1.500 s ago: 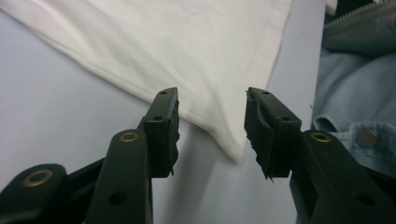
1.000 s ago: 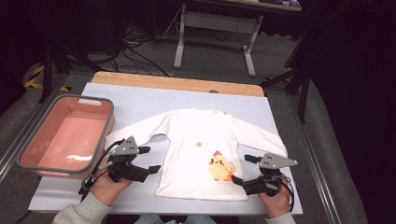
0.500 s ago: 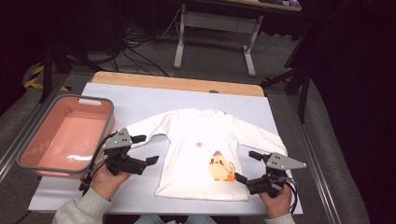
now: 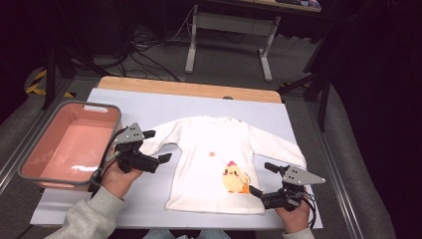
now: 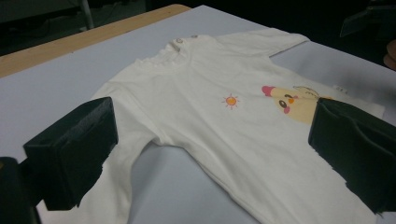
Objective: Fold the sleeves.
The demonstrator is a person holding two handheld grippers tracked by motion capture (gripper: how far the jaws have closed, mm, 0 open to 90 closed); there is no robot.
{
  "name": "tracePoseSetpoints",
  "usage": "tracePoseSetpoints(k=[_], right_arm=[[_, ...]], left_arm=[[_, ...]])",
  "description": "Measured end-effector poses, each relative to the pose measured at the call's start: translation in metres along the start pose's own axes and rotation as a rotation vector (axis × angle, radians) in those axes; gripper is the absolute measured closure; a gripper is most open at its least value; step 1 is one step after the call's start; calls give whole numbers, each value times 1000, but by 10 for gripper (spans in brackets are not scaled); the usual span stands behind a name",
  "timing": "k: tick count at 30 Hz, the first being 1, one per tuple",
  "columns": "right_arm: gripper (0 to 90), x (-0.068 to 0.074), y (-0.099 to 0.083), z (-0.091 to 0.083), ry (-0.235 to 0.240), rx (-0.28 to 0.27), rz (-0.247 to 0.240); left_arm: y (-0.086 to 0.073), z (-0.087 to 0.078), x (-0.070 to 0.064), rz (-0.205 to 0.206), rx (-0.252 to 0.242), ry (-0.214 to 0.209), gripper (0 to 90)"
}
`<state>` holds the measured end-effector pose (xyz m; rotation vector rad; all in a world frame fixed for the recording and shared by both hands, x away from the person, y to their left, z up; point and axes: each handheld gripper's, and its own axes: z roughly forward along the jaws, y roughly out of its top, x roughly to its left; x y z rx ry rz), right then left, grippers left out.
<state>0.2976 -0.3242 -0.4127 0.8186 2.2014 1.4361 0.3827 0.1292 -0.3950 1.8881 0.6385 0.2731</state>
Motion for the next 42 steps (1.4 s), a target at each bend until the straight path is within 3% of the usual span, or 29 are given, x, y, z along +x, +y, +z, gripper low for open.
tracePoseSetpoints(k=[3,5,9,12,15,19,24,31,36,39,42], right_arm=[[30,-1,-1,1,-3,6,-2],[33,-2,-2,1,-5,12,7],[39,-4,-3,-1,-6,0,16],[50,-5,-3,-1,2,-3,19],[61,-5,-4,-2,6,0,23],[62,-6,-5,-3,4,-4,26],[62,-7,-6,-5,1,-14,32],[73,-6,-6,-5,7,-9,28],[78,-6,-6,-5,15,-10,29],[78,-6,-6,-5,23,-12,30],[82,-5,-5,-5,27,-13,26]], left_arm=[[4,3,1,17,10,26,0],[5,5,3,26,-10,30,0],[9,10,6,16,9,60,0],[12,14,9,-17,11,76,0],[16,20,11,-44,28,168,6],[20,24,15,-61,26,180,9],[23,29,19,-55,64,220,19],[24,37,27,-83,106,273,63],[25,43,31,-64,148,317,100],[25,47,33,-77,162,339,114],[22,50,38,-121,170,340,128]])
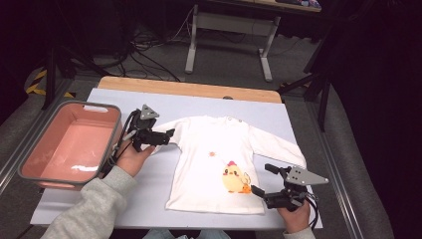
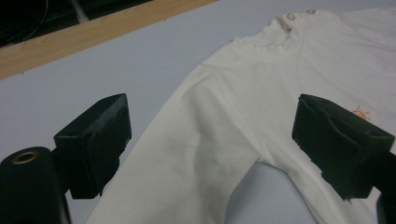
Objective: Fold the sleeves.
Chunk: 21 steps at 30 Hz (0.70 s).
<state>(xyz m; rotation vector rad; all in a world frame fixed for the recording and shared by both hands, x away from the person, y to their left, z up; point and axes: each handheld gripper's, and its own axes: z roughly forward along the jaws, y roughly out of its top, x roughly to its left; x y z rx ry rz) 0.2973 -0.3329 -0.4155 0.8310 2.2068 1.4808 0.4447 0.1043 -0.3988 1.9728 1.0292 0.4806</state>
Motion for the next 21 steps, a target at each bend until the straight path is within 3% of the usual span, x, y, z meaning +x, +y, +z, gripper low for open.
tracePoseSetpoints(k=[3,7,11,17,21], right_arm=[[85,0,-1,2,18,8,4],[85,0,-1,2,28,7,2],[87,1,-1,3,36,9,1],[87,1,-1,3,43,9,-1],[87,1,-1,3,44,10,-1]], left_arm=[[-2,5,5,-42,22,-9,162],[-4,12,12,-78,56,23,198],[-9,21,20,-148,119,32,234],[-14,31,26,-169,181,61,250],[-17,37,26,-150,218,76,263]])
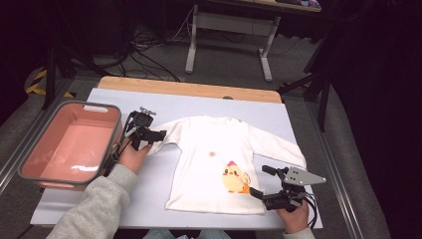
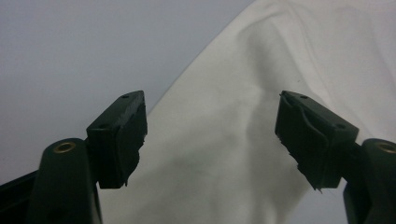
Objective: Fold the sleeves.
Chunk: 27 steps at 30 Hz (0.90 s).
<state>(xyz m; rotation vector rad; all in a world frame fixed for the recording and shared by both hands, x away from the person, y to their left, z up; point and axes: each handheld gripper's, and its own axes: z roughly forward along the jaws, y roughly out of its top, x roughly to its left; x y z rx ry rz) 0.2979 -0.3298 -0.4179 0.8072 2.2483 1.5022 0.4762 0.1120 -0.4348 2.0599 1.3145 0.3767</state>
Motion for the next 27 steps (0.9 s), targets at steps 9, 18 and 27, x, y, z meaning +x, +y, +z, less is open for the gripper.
tracePoseSetpoints(k=[9,18,27], right_arm=[[87,1,0,1,13,4,-3],[87,1,0,2,16,10,-6],[89,1,0,2,17,11,-5]], left_arm=[[-2,9,7,-29,83,26,347],[-5,13,4,21,123,63,427],[-4,12,-3,34,118,53,714]])
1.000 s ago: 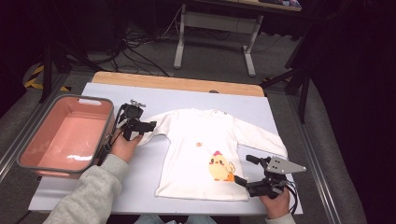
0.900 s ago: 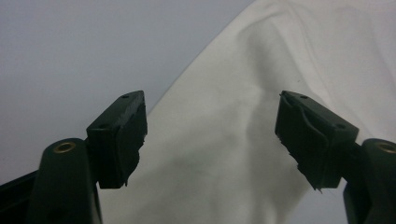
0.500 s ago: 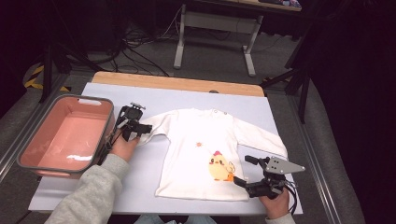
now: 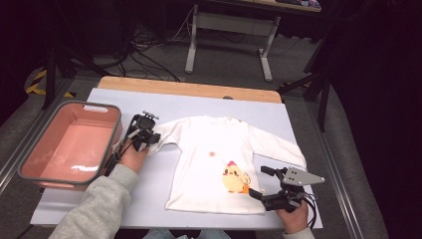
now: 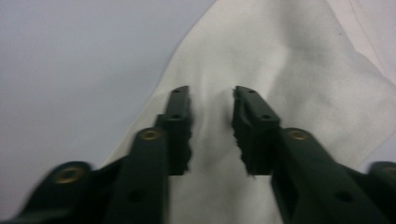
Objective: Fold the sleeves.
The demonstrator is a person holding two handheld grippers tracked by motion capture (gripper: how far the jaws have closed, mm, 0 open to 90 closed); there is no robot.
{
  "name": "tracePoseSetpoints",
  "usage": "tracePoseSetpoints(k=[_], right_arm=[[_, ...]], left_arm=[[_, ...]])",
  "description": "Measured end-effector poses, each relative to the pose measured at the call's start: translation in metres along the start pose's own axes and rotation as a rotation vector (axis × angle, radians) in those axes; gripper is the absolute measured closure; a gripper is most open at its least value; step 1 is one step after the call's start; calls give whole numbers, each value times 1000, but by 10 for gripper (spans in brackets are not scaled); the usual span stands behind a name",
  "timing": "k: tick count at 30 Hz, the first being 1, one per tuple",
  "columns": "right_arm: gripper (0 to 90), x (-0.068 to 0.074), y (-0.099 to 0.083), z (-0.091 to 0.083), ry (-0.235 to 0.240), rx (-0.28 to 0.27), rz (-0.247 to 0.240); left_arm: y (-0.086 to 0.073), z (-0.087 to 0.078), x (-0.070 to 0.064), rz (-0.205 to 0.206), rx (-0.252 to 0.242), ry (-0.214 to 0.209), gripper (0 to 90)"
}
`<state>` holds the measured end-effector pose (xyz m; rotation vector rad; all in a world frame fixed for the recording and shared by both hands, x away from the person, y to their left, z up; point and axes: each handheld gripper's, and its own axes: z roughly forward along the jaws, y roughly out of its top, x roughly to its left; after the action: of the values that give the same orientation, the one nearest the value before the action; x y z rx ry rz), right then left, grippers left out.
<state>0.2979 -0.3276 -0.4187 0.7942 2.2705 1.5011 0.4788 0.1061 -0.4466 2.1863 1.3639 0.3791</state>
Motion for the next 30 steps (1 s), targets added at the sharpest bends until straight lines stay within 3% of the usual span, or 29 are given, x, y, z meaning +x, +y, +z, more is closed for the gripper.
tracePoseSetpoints(k=[2,5,8,16,22,30], right_arm=[[90,0,0,0,2,1,-1],[91,0,0,0,1,2,-2],[91,-1,0,-1,0,-1,-1],[91,0,0,0,4,2,-2],[91,0,0,-1,4,1,-3],[91,0,-1,-1,5,1,-4]], left_arm=[[1,0,-1,6,2,11,837],[2,0,0,2,8,4,869],[5,-2,3,-14,5,-16,879],[16,-24,7,-28,-130,-1,879],[27,-38,7,-39,-195,-3,879],[40,-44,3,-17,-218,-23,877]])
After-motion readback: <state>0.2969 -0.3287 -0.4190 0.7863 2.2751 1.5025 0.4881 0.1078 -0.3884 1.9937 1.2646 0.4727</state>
